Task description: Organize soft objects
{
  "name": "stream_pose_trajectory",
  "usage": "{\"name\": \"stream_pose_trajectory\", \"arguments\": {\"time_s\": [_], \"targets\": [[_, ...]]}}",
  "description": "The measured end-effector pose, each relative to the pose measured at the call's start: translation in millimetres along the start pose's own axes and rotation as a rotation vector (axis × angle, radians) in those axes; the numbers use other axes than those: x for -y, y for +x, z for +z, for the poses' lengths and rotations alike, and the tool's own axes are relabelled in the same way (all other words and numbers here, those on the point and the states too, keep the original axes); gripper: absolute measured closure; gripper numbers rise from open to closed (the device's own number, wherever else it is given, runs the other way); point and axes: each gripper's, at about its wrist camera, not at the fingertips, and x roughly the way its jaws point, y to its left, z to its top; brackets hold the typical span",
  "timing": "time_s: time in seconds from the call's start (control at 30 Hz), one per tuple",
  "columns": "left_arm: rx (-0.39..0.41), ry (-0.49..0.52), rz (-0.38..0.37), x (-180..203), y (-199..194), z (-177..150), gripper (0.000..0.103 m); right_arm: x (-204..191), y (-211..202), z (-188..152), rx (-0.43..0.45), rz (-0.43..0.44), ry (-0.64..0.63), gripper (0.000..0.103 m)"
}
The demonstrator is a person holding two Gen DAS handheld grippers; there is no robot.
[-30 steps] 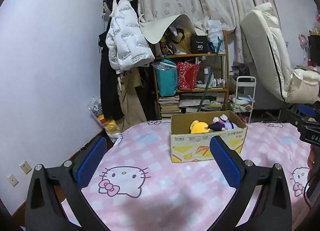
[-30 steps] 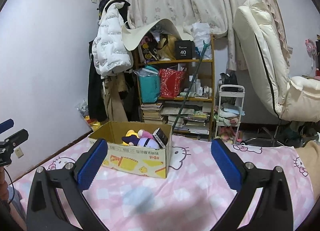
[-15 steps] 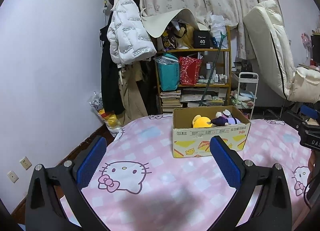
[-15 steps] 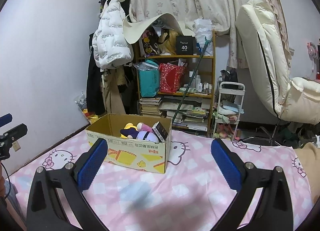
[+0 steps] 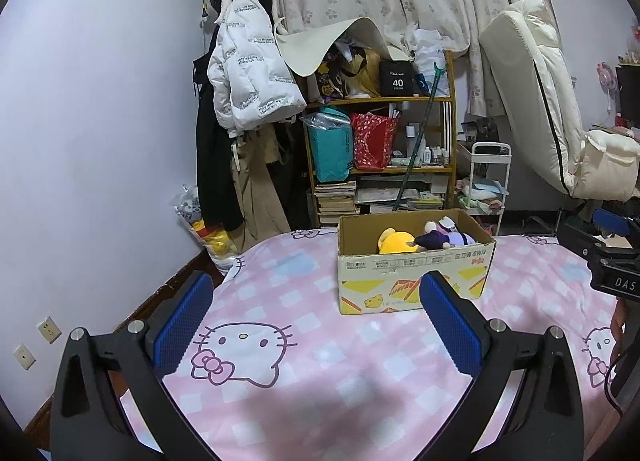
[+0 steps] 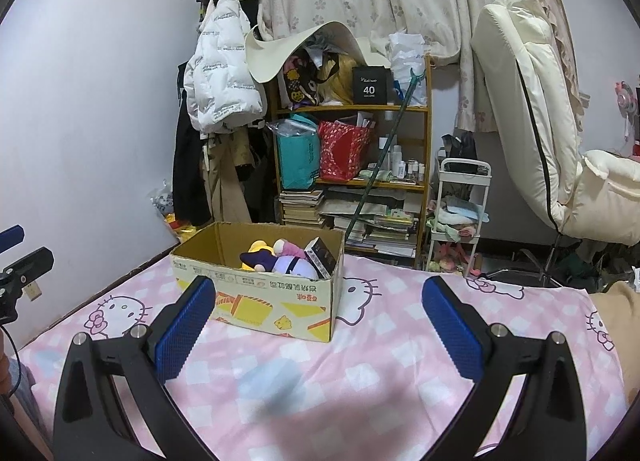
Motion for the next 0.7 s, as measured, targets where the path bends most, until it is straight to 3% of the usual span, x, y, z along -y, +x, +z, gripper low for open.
{"name": "stream_pose_trajectory", "arguments": {"time_s": [0.7], "targets": [[-0.010, 0.012, -0.013, 2.9, 3.4, -3.9, 0.001, -0.9, 2.2, -3.9, 0.015, -0.006, -0.002, 0.000]]}}
